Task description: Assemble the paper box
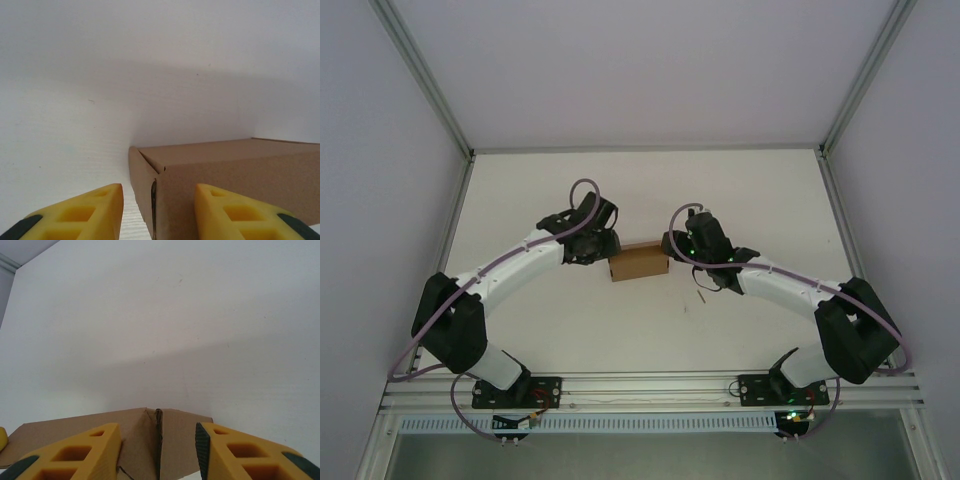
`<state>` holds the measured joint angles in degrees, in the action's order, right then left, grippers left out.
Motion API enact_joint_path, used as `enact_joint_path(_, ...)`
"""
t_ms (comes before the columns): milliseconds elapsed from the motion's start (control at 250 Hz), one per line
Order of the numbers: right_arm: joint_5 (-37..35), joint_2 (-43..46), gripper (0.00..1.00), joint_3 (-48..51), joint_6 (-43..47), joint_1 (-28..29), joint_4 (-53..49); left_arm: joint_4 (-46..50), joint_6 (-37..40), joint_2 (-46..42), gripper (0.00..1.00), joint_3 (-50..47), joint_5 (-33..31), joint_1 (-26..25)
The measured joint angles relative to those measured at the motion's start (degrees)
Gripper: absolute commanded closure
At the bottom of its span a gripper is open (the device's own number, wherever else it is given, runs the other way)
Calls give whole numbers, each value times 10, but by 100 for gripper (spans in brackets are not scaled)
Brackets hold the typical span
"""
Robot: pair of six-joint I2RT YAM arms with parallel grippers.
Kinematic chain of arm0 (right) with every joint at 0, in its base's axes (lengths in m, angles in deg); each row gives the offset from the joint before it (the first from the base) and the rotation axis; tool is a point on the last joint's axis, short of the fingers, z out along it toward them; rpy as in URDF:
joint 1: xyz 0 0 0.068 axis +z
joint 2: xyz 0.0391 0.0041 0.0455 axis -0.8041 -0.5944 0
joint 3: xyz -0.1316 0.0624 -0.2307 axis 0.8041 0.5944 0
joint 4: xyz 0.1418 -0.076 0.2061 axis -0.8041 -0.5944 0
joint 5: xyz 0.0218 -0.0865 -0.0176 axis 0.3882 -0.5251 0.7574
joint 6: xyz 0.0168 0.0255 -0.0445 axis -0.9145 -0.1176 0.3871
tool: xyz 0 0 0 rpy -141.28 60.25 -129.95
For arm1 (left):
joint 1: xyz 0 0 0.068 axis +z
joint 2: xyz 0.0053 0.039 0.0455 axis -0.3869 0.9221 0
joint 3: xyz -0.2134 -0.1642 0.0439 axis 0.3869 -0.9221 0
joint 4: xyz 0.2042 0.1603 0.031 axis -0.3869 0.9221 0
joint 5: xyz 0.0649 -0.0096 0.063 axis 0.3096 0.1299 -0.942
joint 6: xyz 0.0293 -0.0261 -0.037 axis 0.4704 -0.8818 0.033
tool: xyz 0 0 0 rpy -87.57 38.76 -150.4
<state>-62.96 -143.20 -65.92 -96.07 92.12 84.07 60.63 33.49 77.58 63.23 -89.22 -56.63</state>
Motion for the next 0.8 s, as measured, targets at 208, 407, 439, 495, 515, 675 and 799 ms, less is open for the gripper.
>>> enact_joint_path(208,9,0,60,0,-17,0,-4,-19,-9,-3,59,-14,11,3)
enact_joint_path(407,13,-3,63,-2,-33,0,-17,-38,-14,-7,59,-28,19,7)
enact_joint_path(439,13,-6,63,-3,-34,0,-21,-41,-16,-8,59,-30,20,7)
enact_joint_path(495,15,-16,63,-4,-34,0,-34,-43,-18,-8,60,-34,23,8)
enact_joint_path(515,16,-20,63,-4,-35,0,-37,-43,-18,-8,61,-35,25,8)
enact_joint_path(675,14,-26,65,-9,-39,1,-43,-55,-23,-14,63,-46,29,10)
enact_joint_path(799,14,-26,65,-9,-39,1,-43,-79,-29,-24,63,-67,37,12)
